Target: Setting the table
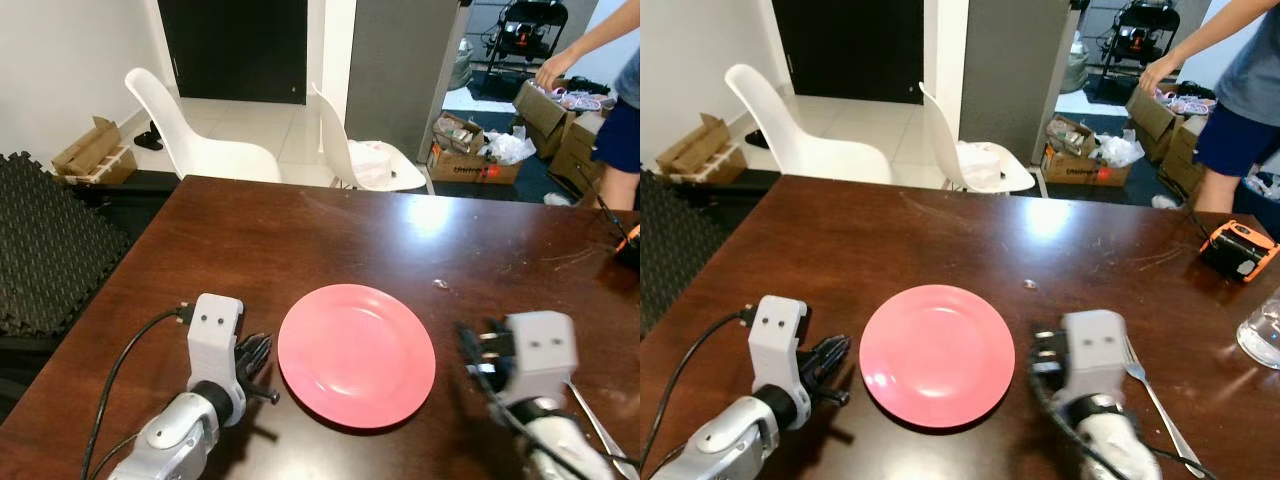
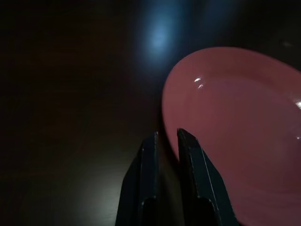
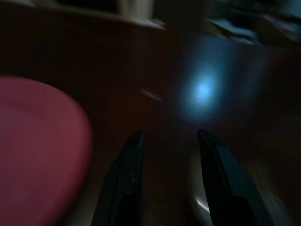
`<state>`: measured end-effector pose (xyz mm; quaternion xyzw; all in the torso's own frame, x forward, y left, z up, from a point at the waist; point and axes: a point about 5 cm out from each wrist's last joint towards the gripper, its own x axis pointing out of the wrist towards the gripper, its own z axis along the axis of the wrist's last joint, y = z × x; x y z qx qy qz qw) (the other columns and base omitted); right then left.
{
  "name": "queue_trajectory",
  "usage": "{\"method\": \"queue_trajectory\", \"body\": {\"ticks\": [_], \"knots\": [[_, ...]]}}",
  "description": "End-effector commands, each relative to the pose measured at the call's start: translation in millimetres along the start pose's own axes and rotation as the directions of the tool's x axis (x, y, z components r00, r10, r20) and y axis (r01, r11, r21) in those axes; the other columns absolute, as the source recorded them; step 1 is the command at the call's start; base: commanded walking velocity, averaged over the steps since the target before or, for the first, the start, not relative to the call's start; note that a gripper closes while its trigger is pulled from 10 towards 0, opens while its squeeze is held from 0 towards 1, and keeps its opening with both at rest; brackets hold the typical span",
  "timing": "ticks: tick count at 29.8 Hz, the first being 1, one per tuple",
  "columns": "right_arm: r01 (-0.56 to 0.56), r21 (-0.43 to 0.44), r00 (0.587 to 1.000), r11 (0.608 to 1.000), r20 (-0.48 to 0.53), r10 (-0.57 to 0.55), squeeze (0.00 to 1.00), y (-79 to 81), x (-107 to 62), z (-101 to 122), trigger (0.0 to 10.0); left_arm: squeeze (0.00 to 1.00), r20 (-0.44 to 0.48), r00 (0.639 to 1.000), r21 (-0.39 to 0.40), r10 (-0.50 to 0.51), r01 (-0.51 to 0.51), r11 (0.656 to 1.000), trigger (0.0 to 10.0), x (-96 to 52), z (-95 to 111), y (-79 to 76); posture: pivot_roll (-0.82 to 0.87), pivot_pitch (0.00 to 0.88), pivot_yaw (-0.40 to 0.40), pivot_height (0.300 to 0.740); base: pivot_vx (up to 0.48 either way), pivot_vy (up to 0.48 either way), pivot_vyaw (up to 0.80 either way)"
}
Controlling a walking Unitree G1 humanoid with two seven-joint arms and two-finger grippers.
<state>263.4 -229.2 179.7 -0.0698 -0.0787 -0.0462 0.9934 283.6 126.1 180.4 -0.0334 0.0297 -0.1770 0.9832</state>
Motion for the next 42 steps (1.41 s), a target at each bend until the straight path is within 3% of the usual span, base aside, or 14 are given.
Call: {"method": "queue_trajectory", "body": {"ticks": [1,2,3,4,11,16,17,21,23,26,28,29,36,42], "knots": [[0.033,0.001,0.999,0.999,-0.034,-0.033,0.00,-7.7,-4.6,-5.1,10.0,0.00,-0.019,1.000,0.003,0.018,-0.018,1.000,10.0,-1.0,-5.4,5.3,-0.05,0.187,0.104,0.740,0.000,0.000,0.00],[0.036,0.038,0.998,0.999,-0.060,-0.033,0.00,-11.7,-9.5,-7.2,10.0,0.00,-0.020,0.999,0.012,0.027,-0.027,1.000,10.0,-0.1,-4.7,9.1,-0.05,0.189,0.108,0.740,0.000,0.000,0.00],[0.021,0.076,0.998,0.997,-0.068,-0.016,0.57,-12.3,-14.5,-6.3,10.0,0.00,-0.019,0.999,0.021,0.035,-0.034,0.999,10.0,1.2,-3.7,12.8,-0.06,0.189,0.111,0.740,0.000,0.000,0.00],[-0.009,0.132,0.998,0.991,-0.066,0.018,1.00,-9.5,-20.7,-3.3,10.0,0.00,-0.016,0.999,0.030,0.041,-0.040,0.999,10.0,2.9,-2.2,15.9,-0.07,0.191,0.110,0.740,0.000,0.000,0.00],[-0.021,0.192,0.994,0.981,-0.102,0.042,1.00,-8.1,-38.9,-3.6,10.0,0.00,-0.014,0.999,0.043,0.044,-0.044,0.998,10.0,6.2,-0.3,19.3,-0.08,0.195,0.119,0.740,0.000,0.000,0.00],[-0.003,0.093,0.976,0.996,-0.216,0.023,1.00,-19.3,-45.6,-25.2,10.0,0.00,-0.018,0.999,0.045,0.038,-0.037,0.998,10.0,6.0,-0.8,18.1,-0.07,0.196,0.122,0.740,0.000,0.000,0.00],[-0.005,0.068,0.966,0.998,-0.256,0.022,0.00,-24.6,-48.2,-31.1,10.0,0.00,-0.017,0.999,0.047,0.038,-0.037,0.998,10.0,6.2,-0.3,19.2,-0.07,0.200,0.122,0.740,0.000,0.000,0.00],[-0.012,0.054,0.954,0.998,-0.298,0.028,0.00,-31.1,-51.3,-35.2,10.0,0.00,-0.011,1.000,0.049,0.026,-0.025,0.998,10.0,6.3,2.6,20.0,-0.07,0.203,0.123,0.740,0.000,0.000,0.00],[-0.005,0.051,0.949,0.999,-0.314,0.021,0.00,-35.8,-51.9,-37.5,10.0,0.00,0.012,0.976,0.082,-0.216,0.214,0.973,10.0,0.0,14.8,-0.1,-0.07,0.207,0.125,0.740,0.000,0.000,0.00],[-0.003,0.049,0.948,0.999,-0.317,0.019,0.00,-36.6,-51.6,-38.3,10.0,0.00,0.012,0.954,0.095,-0.301,0.298,0.950,10.0,-3.5,18.6,-6.7,-0.07,0.207,0.126,0.740,0.000,0.000,0.00],[-0.006,0.043,0.945,0.999,-0.326,0.020,0.00,-37.2,-49.9,-42.5,10.0,0.00,-0.008,0.884,0.145,-0.468,0.464,0.874,10.0,-12.9,25.8,-16.3,-0.07,0.207,0.130,0.740,0.000,0.000,0.00],[-0.006,0.043,0.945,0.999,-0.326,0.020,0.00,-37.2,-49.9,-42.5,10.0,0.00,-0.008,0.884,0.145,-0.468,0.464,0.874,10.0,-12.9,25.8,-16.3,-0.07,0.207,0.130,0.740,0.000,0.000,0.00],[-0.019,-0.006,0.930,1.000,-0.368,0.015,0.00,-42.2,-48.4,-51.2,10.0,0.00,-0.132,0.766,0.249,-0.629,0.640,0.727,10.0,-25.9,17.6,-28.6,-0.06,0.208,0.135,0.740,0.000,0.000,0.00],[-0.032,-0.007,0.927,0.999,-0.374,0.027,0.00,-43.3,-45.6,-54.2,10.0,0.00,-0.153,0.760,0.262,-0.632,0.648,0.715,10.0,-25.3,13.7,-28.9,-0.06,0.212,0.138,0.740,0.000,0.000,0.00]]}}
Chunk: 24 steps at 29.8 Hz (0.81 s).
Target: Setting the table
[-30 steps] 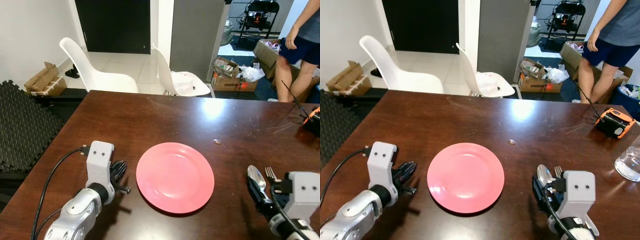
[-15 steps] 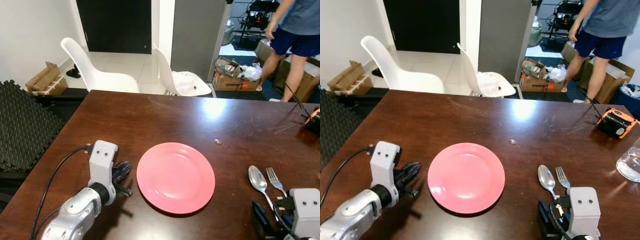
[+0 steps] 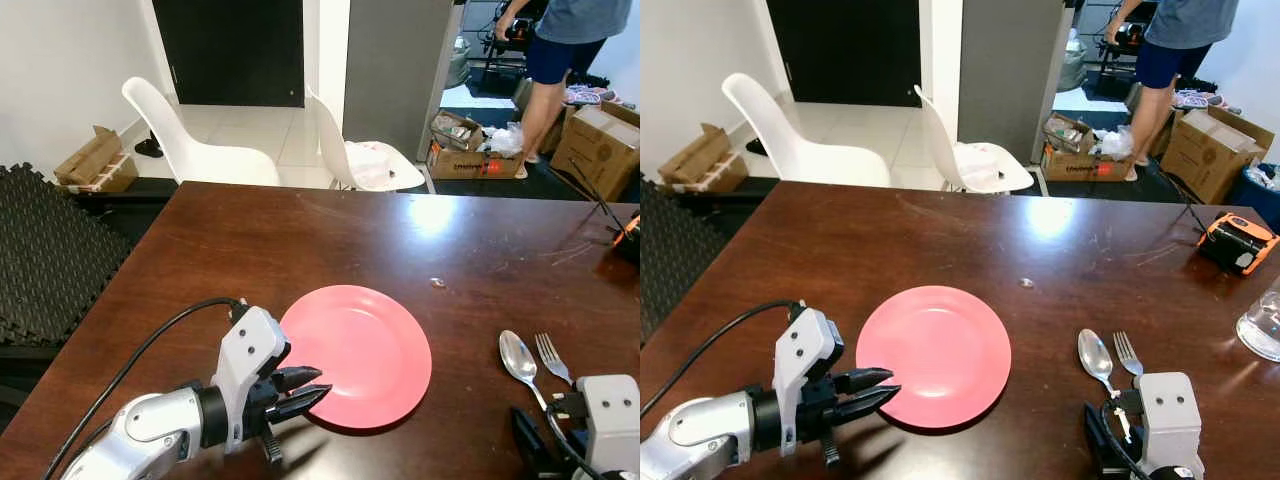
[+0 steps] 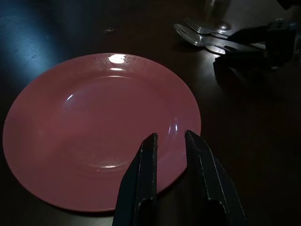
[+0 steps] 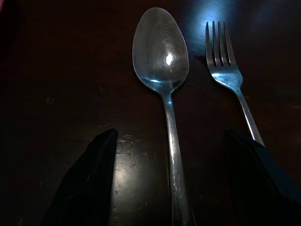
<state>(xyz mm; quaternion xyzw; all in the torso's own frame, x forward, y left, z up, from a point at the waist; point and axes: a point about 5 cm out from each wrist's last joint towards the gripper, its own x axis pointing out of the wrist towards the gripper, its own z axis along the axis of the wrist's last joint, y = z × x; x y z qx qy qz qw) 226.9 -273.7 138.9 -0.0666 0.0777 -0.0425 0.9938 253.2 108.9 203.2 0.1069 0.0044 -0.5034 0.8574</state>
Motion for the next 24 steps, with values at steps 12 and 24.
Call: {"method": "queue_trajectory", "body": {"ticks": [12,24], "knots": [[-0.075,0.032,0.982,0.997,-0.169,0.079,0.00,8.0,0.7,-31.7,0.0,0.00,-0.034,0.999,-0.004,-0.024,0.023,1.000,10.0,-5.9,-6.2,-4.2,-0.04,0.219,0.138,0.740,0.000,0.000,0.00],[0.001,0.385,0.991,0.923,-0.122,0.050,0.00,6.7,-0.9,-30.3,0.0,0.00,-0.032,0.999,-0.014,0.008,-0.008,1.000,10.0,-6.4,-6.5,-0.2,-0.04,0.223,0.142,0.740,0.000,0.000,0.00]]}}
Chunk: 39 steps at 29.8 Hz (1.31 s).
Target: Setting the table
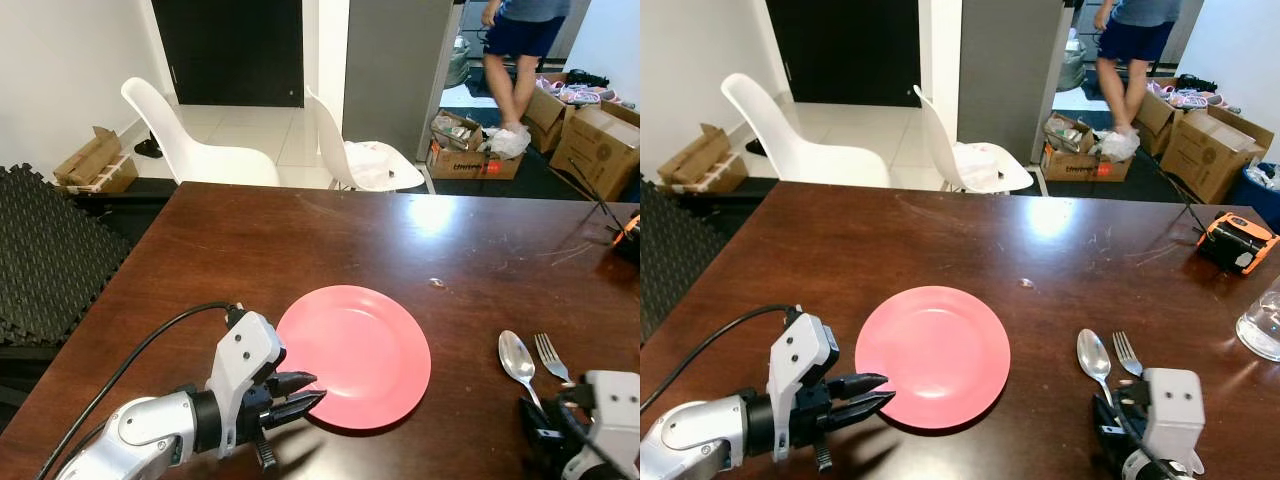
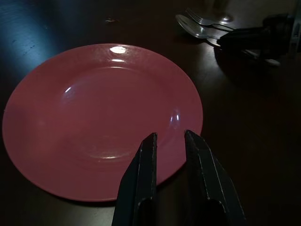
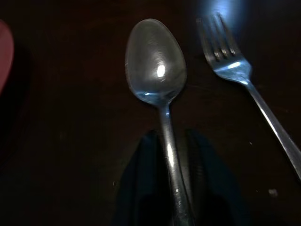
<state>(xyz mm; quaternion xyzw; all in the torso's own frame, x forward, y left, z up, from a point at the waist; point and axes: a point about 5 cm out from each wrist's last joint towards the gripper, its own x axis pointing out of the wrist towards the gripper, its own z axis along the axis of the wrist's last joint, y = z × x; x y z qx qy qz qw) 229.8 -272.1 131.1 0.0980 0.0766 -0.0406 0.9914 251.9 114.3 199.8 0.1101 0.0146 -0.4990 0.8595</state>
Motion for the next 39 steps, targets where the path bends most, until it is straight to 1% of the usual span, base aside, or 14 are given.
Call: {"method": "queue_trajectory", "body": {"ticks": [1,7,14,15,16,18,20,24,28,31,34,36,37,39], "knots": [[0.030,0.081,0.993,0.996,-0.116,-0.021,0.00,-4.1,-4.9,-23.5,0.0,0.00,-0.010,1.000,-0.011,0.003,-0.003,1.000,10.0,-1.5,-2.3,-0.8,-0.04,0.224,0.143,0.740,0.000,0.000,0.00],[0.038,0.106,0.991,0.994,-0.131,-0.024,0.00,-4.7,-5.6,-25.3,0.0,0.00,-0.009,1.000,-0.015,0.007,-0.007,1.000,10.0,-1.3,-2.4,-0.1,-0.04,0.225,0.143,0.740,0.000,0.000,0.00],[0.040,0.027,0.984,0.999,-0.173,-0.035,0.00,-6.3,-6.1,-27.8,0.0,0.00,-0.009,1.000,-0.023,0.022,-0.023,0.999,10.0,-0.2,-3.0,1.3,-0.04,0.226,0.141,0.740,0.000,0.000,0.00],[0.027,-0.005,0.994,1.000,-0.104,-0.028,0.00,-4.0,-2.8,-15.4,2.7,0.00,-0.009,1.000,-0.023,0.028,-0.028,0.999,10.0,0.0,-3.4,1.6,-0.04,0.226,0.141,0.740,0.000,0.000,0.00],[0.018,-0.032,0.999,0.999,-0.029,-0.019,0.00,-0.8,-0.1,-2.3,10.0,0.00,-0.009,0.999,-0.024,0.032,-0.033,0.999,10.0,0.2,-3.6,1.9,-0.04,0.225,0.141,0.740,0.000,0.000,0.00],[-0.011,-0.047,0.993,0.999,0.115,0.017,0.00,8.4,3.4,25.9,10.0,0.00,-0.007,0.999,-0.025,0.038,-0.038,0.999,10.0,0.9,-3.6,2.1,-0.04,0.224,0.142,0.740,0.000,0.000,0.00],[-0.040,-0.052,0.982,0.998,0.180,0.049,0.00,16.1,5.2,43.2,10.0,0.00,-0.006,0.999,-0.026,0.038,-0.038,0.999,10.0,1.4,-3.5,1.9,-0.04,0.222,0.142,0.740,0.000,0.000,0.00],[-0.128,-0.046,0.965,0.991,0.226,0.135,0.00,35.8,11.1,62.3,10.0,0.00,-0.001,0.999,-0.025,0.038,-0.038,0.999,10.0,2.9,-2.6,1.7,-0.04,0.220,0.142,0.740,0.000,0.000,0.00],[-0.180,-0.020,0.958,0.983,0.224,0.180,0.00,46.0,16.7,64.4,10.0,0.00,0.008,0.999,-0.025,0.039,-0.039,0.999,10.0,4.1,-0.6,2.7,-0.04,0.215,0.141,0.740,0.000,0.000,0.00],[-0.242,0.022,0.955,0.970,0.184,0.234,0.00,62.8,35.1,58.1,10.0,0.00,0.034,0.999,-0.018,0.042,-0.041,0.999,10.0,5.5,7.5,7.2,-0.03,0.211,0.142,0.740,0.000,0.000,0.00],[-0.248,0.030,0.957,0.968,0.162,0.240,0.00,67.4,42.5,53.9,10.0,0.00,0.047,0.998,-0.013,0.041,-0.040,0.999,10.0,5.5,11.5,8.9,-0.03,0.210,0.141,0.740,0.000,0.000,0.00],[-0.261,0.058,0.963,0.963,0.086,0.256,0.00,81.8,61.2,41.4,10.0,0.00,0.079,0.996,0.008,0.033,-0.034,0.999,10.0,3.6,24.5,14.7,-0.01,0.204,0.137,0.740,0.000,0.000,0.00],[-0.261,0.058,0.963,0.963,0.086,0.256,0.00,81.8,61.2,41.4,10.0,0.00,0.079,0.996,0.008,0.033,-0.034,0.999,10.0,3.6,24.5,14.7,-0.01,0.204,0.137,0.740,0.000,0.000,0.00],[-0.298,0.020,0.954,0.955,-0.025,0.298,0.00,101.2,74.0,26.4,10.0,0.00,0.077,0.996,0.032,0.035,-0.037,0.999,10.0,-2.7,30.2,22.3,0.01,0.200,0.120,0.740,0.000,0.000,0.00]]}}
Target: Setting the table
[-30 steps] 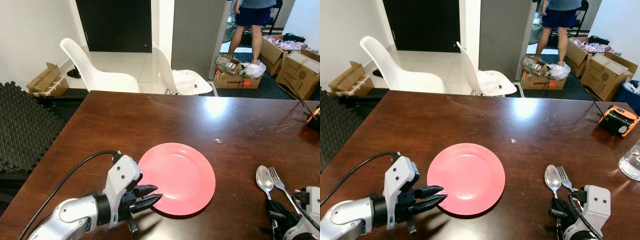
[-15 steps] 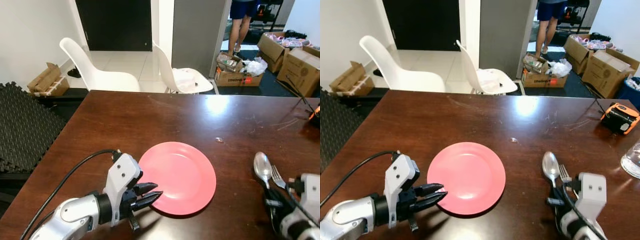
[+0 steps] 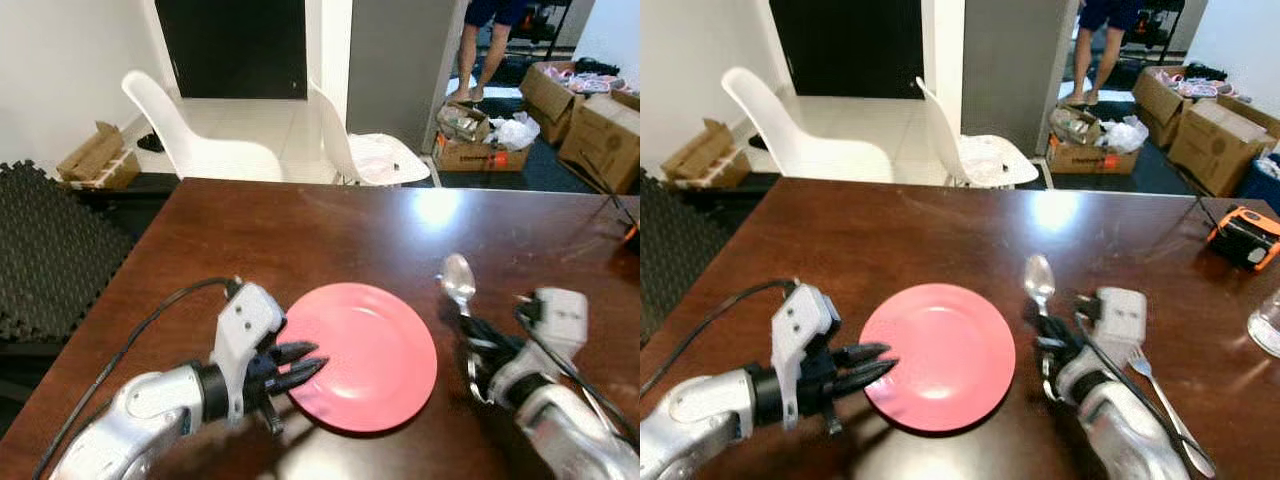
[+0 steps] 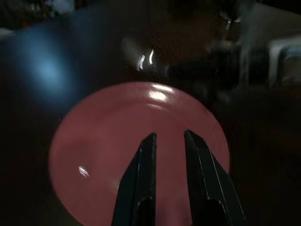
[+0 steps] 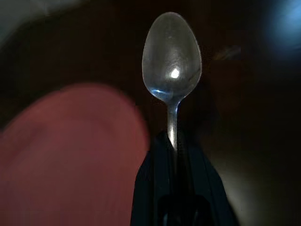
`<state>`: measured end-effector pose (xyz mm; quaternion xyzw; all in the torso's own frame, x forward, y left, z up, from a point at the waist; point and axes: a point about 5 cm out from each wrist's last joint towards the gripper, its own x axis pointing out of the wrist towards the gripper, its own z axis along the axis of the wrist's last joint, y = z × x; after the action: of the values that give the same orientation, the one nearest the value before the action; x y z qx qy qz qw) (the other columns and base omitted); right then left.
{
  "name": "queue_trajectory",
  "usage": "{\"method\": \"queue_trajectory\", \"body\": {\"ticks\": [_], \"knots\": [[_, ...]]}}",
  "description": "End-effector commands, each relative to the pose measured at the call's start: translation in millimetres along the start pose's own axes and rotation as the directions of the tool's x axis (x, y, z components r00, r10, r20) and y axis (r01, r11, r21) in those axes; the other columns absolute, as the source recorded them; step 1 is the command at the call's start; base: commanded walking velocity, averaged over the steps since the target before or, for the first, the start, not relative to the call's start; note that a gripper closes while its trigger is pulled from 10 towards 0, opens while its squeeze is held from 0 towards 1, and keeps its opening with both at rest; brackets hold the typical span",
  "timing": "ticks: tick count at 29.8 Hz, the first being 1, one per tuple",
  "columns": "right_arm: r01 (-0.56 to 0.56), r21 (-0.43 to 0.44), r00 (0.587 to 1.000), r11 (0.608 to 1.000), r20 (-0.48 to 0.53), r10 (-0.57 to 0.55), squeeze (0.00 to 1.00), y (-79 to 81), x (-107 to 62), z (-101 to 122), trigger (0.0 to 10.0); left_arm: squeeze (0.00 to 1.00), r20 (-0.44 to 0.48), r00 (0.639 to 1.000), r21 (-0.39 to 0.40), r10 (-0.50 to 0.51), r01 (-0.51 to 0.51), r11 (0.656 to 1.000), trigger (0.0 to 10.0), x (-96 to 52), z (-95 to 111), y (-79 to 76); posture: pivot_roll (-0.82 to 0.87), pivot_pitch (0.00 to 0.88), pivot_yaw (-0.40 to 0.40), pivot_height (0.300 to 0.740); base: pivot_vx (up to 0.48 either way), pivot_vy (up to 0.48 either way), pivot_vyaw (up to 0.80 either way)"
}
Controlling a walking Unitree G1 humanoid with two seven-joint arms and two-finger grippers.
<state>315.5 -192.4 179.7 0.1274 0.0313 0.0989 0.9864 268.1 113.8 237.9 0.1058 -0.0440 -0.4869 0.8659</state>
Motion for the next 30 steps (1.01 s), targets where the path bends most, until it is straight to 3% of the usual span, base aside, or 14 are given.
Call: {"method": "queue_trajectory", "body": {"ticks": [1,7,12,21,24,28,30], "knots": [[-0.011,-0.011,0.996,1.000,-0.090,0.010,0.00,4.3,3.1,-17.5,10.0,0.00,-0.026,1.000,-0.015,-0.004,0.004,1.000,10.0,-6.6,-5.2,1.9,0.01,0.200,0.120,0.740,0.000,0.000,0.00],[-0.105,-0.045,0.984,0.993,-0.148,0.098,0.00,23.9,11.5,-24.7,10.0,0.00,-0.072,0.996,0.010,0.046,-0.045,0.999,10.0,-18.5,-12.5,9.8,0.02,0.200,0.087,0.740,0.000,0.000,0.00],[-0.168,-0.127,0.979,0.978,-0.140,0.150,0.00,41.8,21.3,-17.5,10.0,0.00,-0.079,0.994,-0.019,0.077,-0.079,0.997,10.0,-21.2,-20.0,1.3,0.03,0.204,0.049,0.740,0.000,0.000,0.00],[-0.108,-0.228,0.992,0.968,-0.088,0.090,0.00,34.9,15.4,0.4,10.0,0.00,-0.075,0.994,-0.049,0.073,-0.077,0.996,10.0,-19.8,-24.5,-5.8,0.02,0.211,0.046,0.740,0.000,0.000,0.00],[-0.053,-0.210,0.996,0.976,-0.079,0.037,0.00,27.7,4.0,0.1,10.0,0.00,-0.075,0.995,-0.054,0.070,-0.074,0.996,10.0,-18.1,-26.1,-5.7,0.01,0.216,0.056,0.740,0.000,0.000,0.00],[-0.039,-0.188,0.996,0.981,-0.088,0.023,0.00,26.7,0.5,-4.8,10.0,0.00,-0.074,0.995,-0.059,0.065,-0.070,0.996,10.0,-16.7,-26.6,-6.0,-0.01,0.217,0.065,0.740,0.000,0.000,0.00],[-0.045,-0.138,0.994,0.989,-0.101,0.031,0.00,31.2,0.5,-14.4,10.0,0.00,-0.073,0.996,-0.063,0.053,-0.058,0.996,10.0,-13.3,-27.6,-6.5,-0.01,0.217,0.077,0.740,0.000,0.000,0.00]]}}
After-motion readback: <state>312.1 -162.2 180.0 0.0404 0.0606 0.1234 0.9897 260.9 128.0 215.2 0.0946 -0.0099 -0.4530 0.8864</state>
